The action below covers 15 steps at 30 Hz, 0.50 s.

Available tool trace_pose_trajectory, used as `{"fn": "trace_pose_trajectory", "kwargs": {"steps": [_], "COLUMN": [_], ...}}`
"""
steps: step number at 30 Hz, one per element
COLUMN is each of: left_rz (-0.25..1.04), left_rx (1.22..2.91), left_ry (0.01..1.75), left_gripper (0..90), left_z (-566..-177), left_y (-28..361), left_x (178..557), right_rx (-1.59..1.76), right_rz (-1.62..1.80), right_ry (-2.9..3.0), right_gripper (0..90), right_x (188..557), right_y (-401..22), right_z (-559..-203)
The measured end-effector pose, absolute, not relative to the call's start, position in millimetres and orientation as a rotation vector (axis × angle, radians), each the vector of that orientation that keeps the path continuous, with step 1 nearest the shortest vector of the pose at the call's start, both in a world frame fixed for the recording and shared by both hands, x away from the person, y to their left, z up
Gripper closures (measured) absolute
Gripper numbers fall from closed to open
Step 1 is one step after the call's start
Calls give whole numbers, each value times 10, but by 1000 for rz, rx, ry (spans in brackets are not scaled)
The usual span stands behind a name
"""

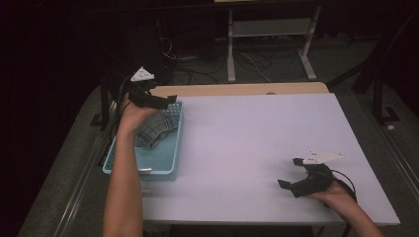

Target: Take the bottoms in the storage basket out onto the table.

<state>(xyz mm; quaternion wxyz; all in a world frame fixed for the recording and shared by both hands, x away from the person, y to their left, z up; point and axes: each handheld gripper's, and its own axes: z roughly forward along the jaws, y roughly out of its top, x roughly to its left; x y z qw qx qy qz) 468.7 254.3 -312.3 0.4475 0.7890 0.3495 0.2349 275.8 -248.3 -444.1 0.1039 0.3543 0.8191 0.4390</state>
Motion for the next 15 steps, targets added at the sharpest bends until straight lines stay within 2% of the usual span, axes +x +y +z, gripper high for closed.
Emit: {"fn": "trace_pose_trajectory", "kwargs": {"steps": [15], "left_rz": [634], "left_rx": [1982], "left_ry": [922], "left_gripper": [0], "left_z": [-3167], "left_y": [2726], "left_x": [4678], "right_rx": [1042], "right_rz": [1293], "right_ry": [2420], "right_gripper": [0], "right_x": [2760], "right_y": [-2484], "right_z": [-4444]}}
